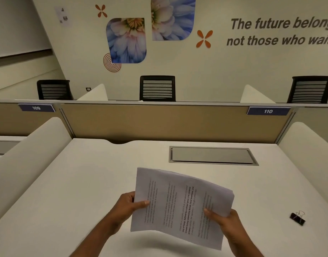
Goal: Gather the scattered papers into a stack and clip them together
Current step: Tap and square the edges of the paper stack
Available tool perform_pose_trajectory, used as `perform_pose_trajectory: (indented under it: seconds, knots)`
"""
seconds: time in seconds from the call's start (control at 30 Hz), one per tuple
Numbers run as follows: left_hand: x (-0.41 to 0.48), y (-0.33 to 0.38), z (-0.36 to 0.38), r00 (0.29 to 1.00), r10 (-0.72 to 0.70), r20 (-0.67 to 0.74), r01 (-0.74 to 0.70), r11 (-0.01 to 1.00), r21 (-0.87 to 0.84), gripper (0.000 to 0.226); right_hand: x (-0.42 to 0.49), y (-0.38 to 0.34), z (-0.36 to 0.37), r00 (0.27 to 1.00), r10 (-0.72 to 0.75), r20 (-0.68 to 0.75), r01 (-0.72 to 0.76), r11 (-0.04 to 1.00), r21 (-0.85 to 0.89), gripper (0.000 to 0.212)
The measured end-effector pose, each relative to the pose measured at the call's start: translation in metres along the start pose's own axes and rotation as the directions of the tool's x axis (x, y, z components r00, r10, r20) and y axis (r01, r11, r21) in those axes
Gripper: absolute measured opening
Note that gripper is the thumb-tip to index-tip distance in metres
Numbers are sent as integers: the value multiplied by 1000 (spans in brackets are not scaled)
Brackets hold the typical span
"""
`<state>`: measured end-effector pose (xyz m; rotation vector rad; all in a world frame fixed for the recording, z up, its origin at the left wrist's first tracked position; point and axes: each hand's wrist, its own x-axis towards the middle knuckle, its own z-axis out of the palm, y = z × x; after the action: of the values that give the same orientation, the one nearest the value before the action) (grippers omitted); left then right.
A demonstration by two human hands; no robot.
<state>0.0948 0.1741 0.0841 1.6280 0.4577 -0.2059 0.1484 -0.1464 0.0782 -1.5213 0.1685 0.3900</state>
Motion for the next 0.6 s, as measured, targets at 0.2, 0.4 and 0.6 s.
perform_pose_trajectory:
  seconds: [0.2, 0.4, 0.6]
  knots:
    - [-11, -19, -11, 996, -65, 61, 81, 948, -309, 66, -1, -14, 1, 996, 92, -2, -89, 964, 249, 35]
    - [-27, -11, 54, 998, -1, 66, 46, 726, -687, 47, -11, 0, 47, 987, 163, 18, -150, 858, 492, 42]
    - [-23, 5, 54, 998, -1, -59, -37, 775, -631, 46, -14, 13, 62, 985, 171, -9, -141, 844, 518, 43]
